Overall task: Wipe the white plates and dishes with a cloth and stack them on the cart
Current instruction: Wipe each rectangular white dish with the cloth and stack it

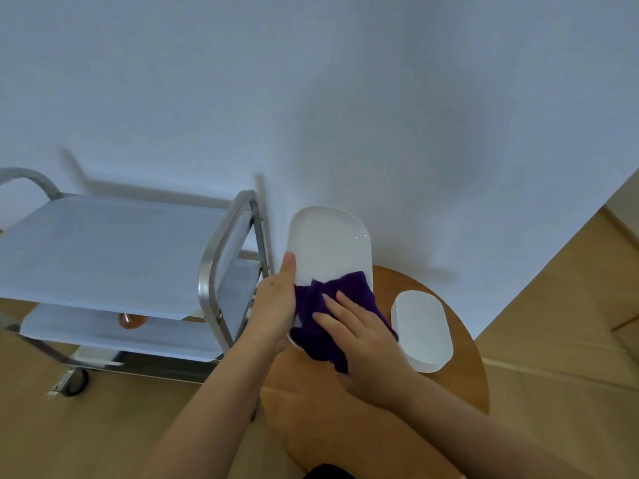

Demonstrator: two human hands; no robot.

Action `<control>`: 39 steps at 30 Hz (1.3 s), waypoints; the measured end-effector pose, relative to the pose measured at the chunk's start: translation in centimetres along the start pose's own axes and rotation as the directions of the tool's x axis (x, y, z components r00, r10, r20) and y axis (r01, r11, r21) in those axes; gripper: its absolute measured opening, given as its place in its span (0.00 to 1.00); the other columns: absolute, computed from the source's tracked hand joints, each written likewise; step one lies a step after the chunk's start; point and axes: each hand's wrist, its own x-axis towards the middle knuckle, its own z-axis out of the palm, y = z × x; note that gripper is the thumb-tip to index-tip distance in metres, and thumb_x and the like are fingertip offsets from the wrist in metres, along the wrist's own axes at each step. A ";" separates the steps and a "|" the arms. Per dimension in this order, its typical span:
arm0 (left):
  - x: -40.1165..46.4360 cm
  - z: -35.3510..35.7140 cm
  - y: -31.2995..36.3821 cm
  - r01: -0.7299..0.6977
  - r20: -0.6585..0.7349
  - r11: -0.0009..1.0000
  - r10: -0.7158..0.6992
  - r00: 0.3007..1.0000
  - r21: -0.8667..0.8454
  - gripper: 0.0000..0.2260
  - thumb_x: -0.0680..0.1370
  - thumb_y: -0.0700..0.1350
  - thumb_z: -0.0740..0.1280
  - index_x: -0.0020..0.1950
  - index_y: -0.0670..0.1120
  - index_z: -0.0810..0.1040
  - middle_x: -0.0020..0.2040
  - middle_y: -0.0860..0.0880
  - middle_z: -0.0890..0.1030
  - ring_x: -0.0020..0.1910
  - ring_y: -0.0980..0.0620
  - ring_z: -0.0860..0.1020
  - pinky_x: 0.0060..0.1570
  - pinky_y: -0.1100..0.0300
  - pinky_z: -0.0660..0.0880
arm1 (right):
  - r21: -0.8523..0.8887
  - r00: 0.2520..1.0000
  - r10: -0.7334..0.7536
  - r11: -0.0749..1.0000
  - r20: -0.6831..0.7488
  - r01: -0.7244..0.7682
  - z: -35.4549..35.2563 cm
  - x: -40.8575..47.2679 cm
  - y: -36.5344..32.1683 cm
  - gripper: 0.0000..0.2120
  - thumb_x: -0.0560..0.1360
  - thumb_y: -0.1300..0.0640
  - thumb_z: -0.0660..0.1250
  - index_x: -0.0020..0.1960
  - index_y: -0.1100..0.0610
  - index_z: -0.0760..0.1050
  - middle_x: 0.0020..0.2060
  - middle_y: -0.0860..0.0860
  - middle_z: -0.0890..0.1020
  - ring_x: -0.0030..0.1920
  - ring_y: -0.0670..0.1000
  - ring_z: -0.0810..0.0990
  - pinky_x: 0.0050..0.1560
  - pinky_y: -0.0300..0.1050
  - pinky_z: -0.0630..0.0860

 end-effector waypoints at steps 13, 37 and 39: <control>2.1 -1.6 -0.7 0.167 0.283 0.888 -0.044 0.958 -0.428 0.40 0.65 0.63 0.73 0.72 0.48 0.67 0.69 0.43 0.71 0.67 0.45 0.71 0.65 0.43 0.68 | 0.939 0.816 0.547 0.143 0.190 -0.314 -8.2 3.9 2.8 0.25 0.60 0.66 0.76 0.52 0.47 0.76 0.44 0.47 0.84 0.45 0.50 0.83 0.40 0.43 0.80; -0.9 -1.9 3.1 -0.369 0.524 0.924 0.268 0.808 0.097 0.15 0.62 0.34 0.64 0.48 0.37 0.78 0.40 0.43 0.81 0.40 0.48 0.80 0.40 0.59 0.77 | 0.516 0.910 0.371 0.752 0.184 -0.410 -3.1 7.2 1.9 0.38 0.67 0.33 0.59 0.73 0.37 0.47 0.68 0.43 0.65 0.60 0.40 0.66 0.60 0.40 0.67; -1.1 -2.3 3.0 -0.322 0.503 0.945 0.253 0.826 0.053 0.21 0.59 0.36 0.63 0.51 0.33 0.77 0.42 0.35 0.80 0.41 0.42 0.79 0.43 0.51 0.75 | 0.552 0.893 0.379 0.702 0.244 -0.449 -3.6 7.3 2.4 0.39 0.63 0.34 0.64 0.69 0.31 0.48 0.63 0.39 0.66 0.58 0.41 0.69 0.55 0.39 0.70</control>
